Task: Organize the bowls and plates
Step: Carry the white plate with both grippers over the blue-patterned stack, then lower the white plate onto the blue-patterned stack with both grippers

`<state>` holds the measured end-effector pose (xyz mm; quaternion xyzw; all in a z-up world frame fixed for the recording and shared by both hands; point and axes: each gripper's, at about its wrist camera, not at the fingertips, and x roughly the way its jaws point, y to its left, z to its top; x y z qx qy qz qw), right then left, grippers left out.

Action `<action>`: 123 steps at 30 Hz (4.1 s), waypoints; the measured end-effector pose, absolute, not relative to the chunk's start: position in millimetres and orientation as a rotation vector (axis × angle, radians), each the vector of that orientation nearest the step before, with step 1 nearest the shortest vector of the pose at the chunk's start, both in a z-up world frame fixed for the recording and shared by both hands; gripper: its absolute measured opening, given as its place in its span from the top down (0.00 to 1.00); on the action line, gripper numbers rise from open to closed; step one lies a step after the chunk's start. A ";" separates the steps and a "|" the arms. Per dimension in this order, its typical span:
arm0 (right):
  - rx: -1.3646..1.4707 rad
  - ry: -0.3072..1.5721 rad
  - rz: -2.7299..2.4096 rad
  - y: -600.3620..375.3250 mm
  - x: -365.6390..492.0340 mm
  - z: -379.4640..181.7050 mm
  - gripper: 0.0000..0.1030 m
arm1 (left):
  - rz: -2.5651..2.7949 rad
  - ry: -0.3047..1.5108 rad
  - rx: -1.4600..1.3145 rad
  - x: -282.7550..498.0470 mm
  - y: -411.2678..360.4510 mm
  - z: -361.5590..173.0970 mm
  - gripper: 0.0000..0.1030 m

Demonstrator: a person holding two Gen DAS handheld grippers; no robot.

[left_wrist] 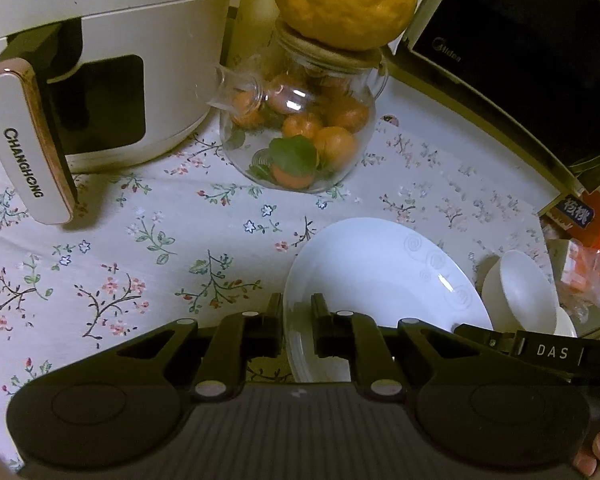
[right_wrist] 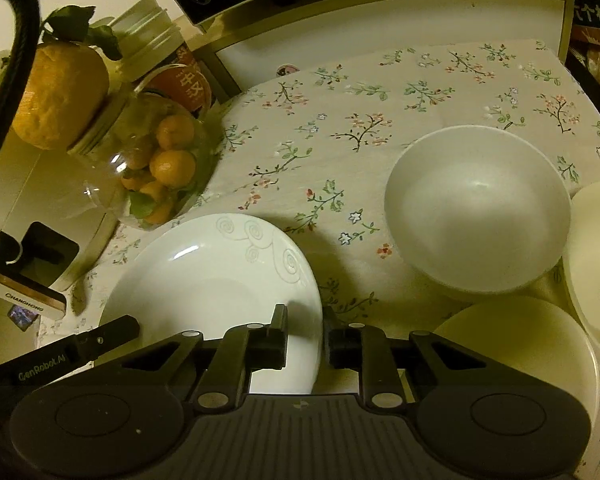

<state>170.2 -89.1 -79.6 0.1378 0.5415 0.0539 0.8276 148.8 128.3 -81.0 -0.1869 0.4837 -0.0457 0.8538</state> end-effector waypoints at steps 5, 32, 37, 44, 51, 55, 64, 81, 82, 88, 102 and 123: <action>0.302 1.143 0.134 -86.5 161.2 -73.5 0.82 | -0.095 1.005 -0.375 141.9 131.8 -73.8 0.89; 0.254 1.100 0.228 -47.6 107.8 -45.1 0.82 | -0.040 0.942 -0.407 63.7 174.4 -47.9 0.89; 0.237 1.098 0.259 -32.5 91.5 -39.1 0.82 | -0.016 0.934 -0.432 42.2 186.8 -47.8 0.89; 0.203 1.114 0.292 -12.0 69.3 -39.4 0.82 | 0.017 0.926 -0.430 21.3 197.4 -48.5 0.89; 0.173 1.136 0.320 2.6 48.6 -45.2 0.82 | 0.042 0.933 -0.426 2.9 206.5 -52.3 0.89; 0.162 1.147 0.325 7.6 42.5 -50.7 0.82 | 0.051 0.948 -0.417 -4.7 208.0 -57.7 0.89; 0.143 1.167 0.321 15.6 34.2 -58.7 0.82 | 0.060 0.962 -0.407 -14.6 210.9 -63.4 0.89; 0.134 1.206 0.320 18.4 27.7 -61.9 0.82 | 0.067 0.990 -0.388 -19.9 209.3 -70.3 0.89; 0.133 1.208 0.319 18.7 27.5 -62.3 0.82 | 0.068 0.992 -0.385 -19.6 209.1 -70.6 0.89; 0.133 1.221 0.312 20.2 28.5 -65.3 0.81 | 0.075 0.996 -0.365 -18.8 207.3 -72.0 0.89; 0.118 1.230 0.305 22.9 32.8 -69.3 0.81 | 0.093 0.991 -0.315 -16.5 202.0 -74.0 0.88; 0.084 1.213 0.280 28.1 32.0 -70.1 0.80 | 0.118 0.993 -0.292 -12.6 197.9 -77.3 0.86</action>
